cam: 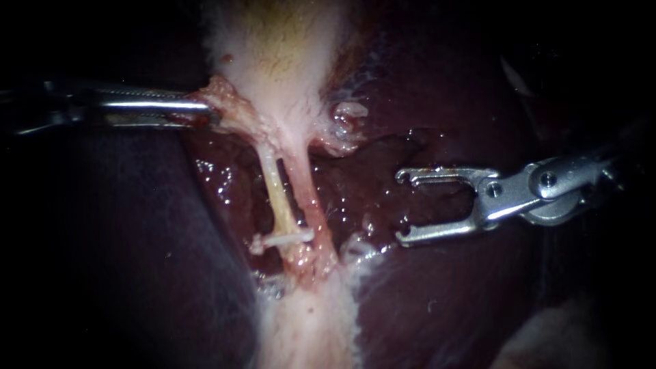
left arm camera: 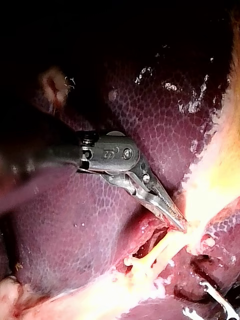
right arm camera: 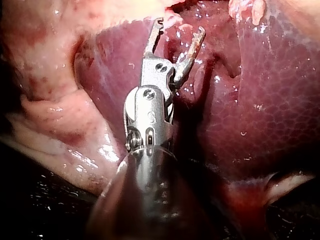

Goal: Going back first clip left tube

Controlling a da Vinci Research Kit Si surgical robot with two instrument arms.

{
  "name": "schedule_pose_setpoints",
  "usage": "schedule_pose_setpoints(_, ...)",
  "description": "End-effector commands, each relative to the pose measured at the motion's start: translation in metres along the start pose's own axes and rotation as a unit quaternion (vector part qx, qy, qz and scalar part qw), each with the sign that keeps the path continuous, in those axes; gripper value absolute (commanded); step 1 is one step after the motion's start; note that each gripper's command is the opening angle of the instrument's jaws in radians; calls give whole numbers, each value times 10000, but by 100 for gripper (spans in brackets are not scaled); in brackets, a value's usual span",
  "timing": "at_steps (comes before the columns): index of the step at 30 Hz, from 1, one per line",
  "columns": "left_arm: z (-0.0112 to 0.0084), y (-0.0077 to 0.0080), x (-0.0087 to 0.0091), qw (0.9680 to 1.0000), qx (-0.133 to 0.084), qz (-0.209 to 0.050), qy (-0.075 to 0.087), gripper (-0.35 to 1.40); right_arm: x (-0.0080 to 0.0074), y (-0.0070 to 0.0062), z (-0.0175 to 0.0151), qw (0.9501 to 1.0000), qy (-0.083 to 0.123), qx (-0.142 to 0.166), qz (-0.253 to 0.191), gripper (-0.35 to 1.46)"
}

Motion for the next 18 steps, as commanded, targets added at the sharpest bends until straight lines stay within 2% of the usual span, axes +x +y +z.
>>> schedule_pose_setpoints(1, 5, -2, -4, 10000, 15, -11, -29, -35, 0, 0, 0, 10000, 0, -1, 0, 50)
schedule_pose_setpoints(10, 32, -14, -24, 9999, -24, -47, -122, -35, 0, 0, 0, 10000, 0, -1, 0, 50)
schedule_pose_setpoints(18, 34, -14, -26, 9999, -34, -41, -137, -35, 0, -1, 0, 10000, 2, 16, -1, 50)
